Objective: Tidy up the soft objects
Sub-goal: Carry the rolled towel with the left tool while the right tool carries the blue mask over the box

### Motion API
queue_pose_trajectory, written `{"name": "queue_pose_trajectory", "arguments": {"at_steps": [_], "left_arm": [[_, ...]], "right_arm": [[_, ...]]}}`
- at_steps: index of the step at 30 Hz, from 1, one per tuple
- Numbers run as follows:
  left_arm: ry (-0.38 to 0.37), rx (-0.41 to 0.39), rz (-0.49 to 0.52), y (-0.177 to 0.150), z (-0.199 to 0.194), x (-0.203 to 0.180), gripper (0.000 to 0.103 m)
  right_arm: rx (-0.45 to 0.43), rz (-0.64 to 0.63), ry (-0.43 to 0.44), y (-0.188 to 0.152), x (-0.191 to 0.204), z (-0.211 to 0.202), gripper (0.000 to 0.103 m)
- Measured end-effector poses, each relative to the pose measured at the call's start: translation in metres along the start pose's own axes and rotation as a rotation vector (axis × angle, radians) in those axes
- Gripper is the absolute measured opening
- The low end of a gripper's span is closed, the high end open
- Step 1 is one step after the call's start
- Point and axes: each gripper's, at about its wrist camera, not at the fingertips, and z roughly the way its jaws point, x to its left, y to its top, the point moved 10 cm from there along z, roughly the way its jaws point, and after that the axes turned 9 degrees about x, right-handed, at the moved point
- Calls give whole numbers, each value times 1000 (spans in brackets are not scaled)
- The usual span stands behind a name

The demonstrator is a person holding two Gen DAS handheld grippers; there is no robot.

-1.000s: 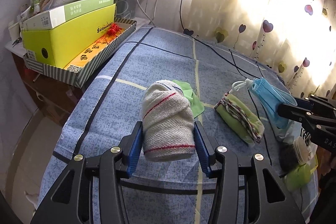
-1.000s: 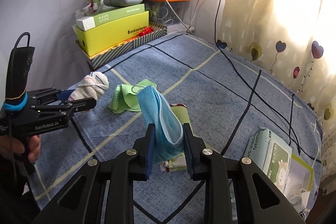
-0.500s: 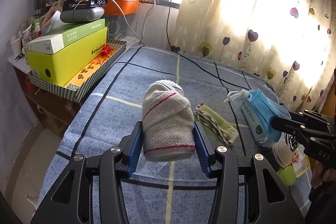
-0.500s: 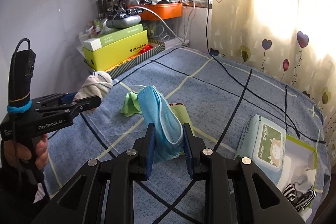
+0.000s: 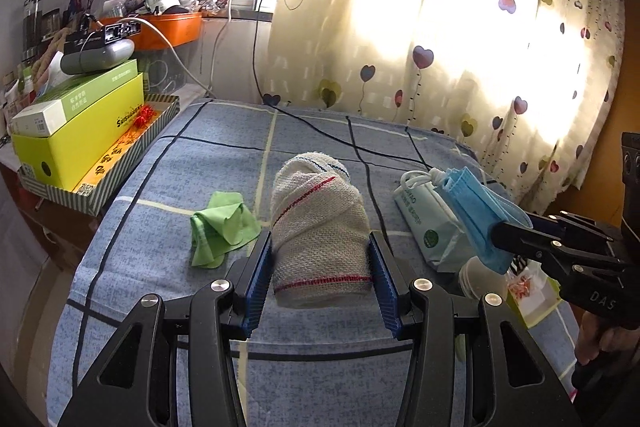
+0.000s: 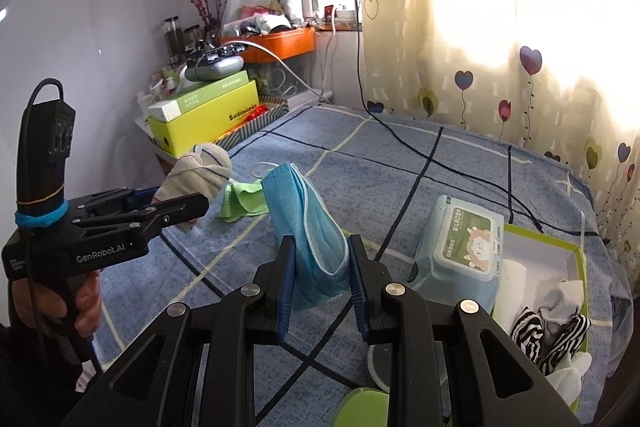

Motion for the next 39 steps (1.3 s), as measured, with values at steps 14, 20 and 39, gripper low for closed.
{"name": "queue_pose_trajectory", "arguments": {"at_steps": [14,20,39], "left_arm": [[-65,19,105,-1,2,-69,48],[-92,29,145,-2,6,-94,48],[-182,63,268,-11,17,-171,48]], "right_arm": [[-53,83,-45,-28,-39,-39,24],[-66,135,-85,-43,-64,-57,24],[-103,265,-193,-84,-133,-103,24]]}}
